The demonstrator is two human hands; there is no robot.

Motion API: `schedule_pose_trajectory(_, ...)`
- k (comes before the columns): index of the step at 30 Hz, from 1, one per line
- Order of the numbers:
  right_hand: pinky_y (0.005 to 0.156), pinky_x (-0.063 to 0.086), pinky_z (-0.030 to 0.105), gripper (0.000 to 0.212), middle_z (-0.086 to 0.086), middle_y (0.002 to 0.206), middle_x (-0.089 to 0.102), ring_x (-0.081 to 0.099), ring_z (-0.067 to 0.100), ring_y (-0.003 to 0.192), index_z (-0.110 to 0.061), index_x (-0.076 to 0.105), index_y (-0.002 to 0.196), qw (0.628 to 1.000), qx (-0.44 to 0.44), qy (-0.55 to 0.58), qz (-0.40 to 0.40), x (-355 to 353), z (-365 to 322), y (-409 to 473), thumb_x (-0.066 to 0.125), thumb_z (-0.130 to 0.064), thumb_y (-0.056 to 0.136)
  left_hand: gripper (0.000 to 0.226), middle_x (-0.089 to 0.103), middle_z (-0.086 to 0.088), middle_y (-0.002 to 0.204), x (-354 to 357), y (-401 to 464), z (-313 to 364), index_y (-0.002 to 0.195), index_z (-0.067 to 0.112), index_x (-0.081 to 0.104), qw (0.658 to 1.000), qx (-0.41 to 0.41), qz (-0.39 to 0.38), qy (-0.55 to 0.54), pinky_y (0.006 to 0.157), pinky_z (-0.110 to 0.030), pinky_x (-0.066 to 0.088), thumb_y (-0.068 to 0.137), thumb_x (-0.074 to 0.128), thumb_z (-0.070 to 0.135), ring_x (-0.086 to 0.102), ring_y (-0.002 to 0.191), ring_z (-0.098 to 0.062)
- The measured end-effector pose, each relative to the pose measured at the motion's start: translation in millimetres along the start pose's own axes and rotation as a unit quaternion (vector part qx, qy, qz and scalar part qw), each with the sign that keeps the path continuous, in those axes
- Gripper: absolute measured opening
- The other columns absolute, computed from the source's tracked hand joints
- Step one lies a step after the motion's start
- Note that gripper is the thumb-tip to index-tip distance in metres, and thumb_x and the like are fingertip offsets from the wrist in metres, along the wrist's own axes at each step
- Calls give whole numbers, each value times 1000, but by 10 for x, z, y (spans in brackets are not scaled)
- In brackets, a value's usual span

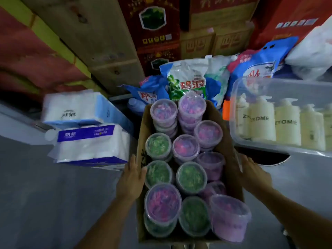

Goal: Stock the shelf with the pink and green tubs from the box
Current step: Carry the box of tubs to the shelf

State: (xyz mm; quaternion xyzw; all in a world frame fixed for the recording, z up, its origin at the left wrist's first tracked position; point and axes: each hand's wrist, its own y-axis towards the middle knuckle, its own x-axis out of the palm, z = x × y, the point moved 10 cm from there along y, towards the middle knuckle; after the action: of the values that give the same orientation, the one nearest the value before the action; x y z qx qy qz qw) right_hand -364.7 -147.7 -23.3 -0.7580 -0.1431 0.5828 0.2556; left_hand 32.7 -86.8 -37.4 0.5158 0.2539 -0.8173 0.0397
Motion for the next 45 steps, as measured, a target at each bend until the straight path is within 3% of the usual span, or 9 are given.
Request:
schedule_pose_trajectory(4, 84, 45, 45, 46, 16, 125, 59, 59, 39, 107, -23, 33, 139, 997, 34, 62, 30, 245, 99, 394, 42, -37, 96, 64, 35, -16, 152, 280, 354, -150, 152, 11, 16, 1000, -15, -2, -3, 99, -47, 43, 98, 42, 36, 46, 129, -37)
schedule_pose_trajectory(9, 74, 45, 45, 44, 24, 110, 64, 61, 44, 97, -16, 41, 134, 991, 60, 95, 74, 485, 251, 649, 52, -29, 94, 58, 57, -16, 132, 390, 603, -194, 151, 15, 19, 1000, -6, 29, 5, 81, -46, 48, 99, 43, 22, 61, 104, -39)
schedule_pose_trajectory(19, 69, 45, 37, 36, 20, 96, 69, 64, 40, 87, -14, 60, 119, 980, 49, 148, 123, 461, 275, 697, 64, -19, 83, 31, 68, -18, 95, 352, 732, -248, 117, 8, 55, 996, -15, 73, -50, 73, -45, 52, 88, 62, 16, 64, 85, -38)
schedule_pose_trajectory(24, 66, 39, 31, 42, 18, 97, 69, 64, 40, 85, -13, 59, 117, 978, 40, 148, 143, 424, 182, 494, 54, -28, 78, 34, 68, -22, 99, 283, 596, -353, 119, 5, 57, 993, -17, 94, -66, 75, -45, 50, 88, 64, 14, 64, 88, -40)
schedule_pose_trajectory(28, 70, 45, 40, 34, 20, 94, 68, 63, 43, 87, -12, 59, 115, 978, 28, 159, 135, 347, 70, 258, 62, -8, 81, 42, 66, -24, 109, 237, 400, -512, 129, 7, 51, 992, -45, 81, -82, 82, -48, 50, 89, 62, 16, 63, 96, -41)
schedule_pose_trajectory(32, 72, 45, 37, 40, 20, 96, 68, 64, 41, 87, -14, 57, 124, 977, 7, 167, 135, 198, -57, 4, 60, -5, 84, 48, 63, -25, 114, 66, 174, -619, 134, 6, 47, 991, -67, 74, -94, 85, -49, 48, 89, 62, 15, 61, 101, -42)
schedule_pose_trajectory(37, 68, 43, 36, 47, 19, 93, 70, 64, 40, 84, -16, 60, 119, 971, -21, 174, 161, -150, -205, -361, 45, -27, 76, 45, 66, -21, 110, -321, -104, -570, 131, 6, 49, 989, -54, 65, -125, 85, -45, 51, 88, 62, 11, 64, 99, -39)
schedule_pose_trajectory(42, 70, 43, 36, 55, 17, 93, 70, 64, 40, 86, -21, 59, 121, 969, -13, 177, 173, -558, -240, -825, 43, -32, 69, 45, 62, -14, 125, -858, -420, -320, 132, 4, 50, 983, -26, 57, -172, 92, -32, 43, 89, 61, 6, 59, 112, -30)
schedule_pose_trajectory(45, 70, 40, 36, 58, 19, 93, 70, 64, 41, 87, -20, 59, 122, 965, -2, 184, 185, -804, -203, -1139, 45, -31, 67, 46, 63, -13, 123, -1172, -549, -166, 132, 8, 51, 985, 1, 52, -163, 95, -36, 47, 88, 61, 14, 61, 109, -27)
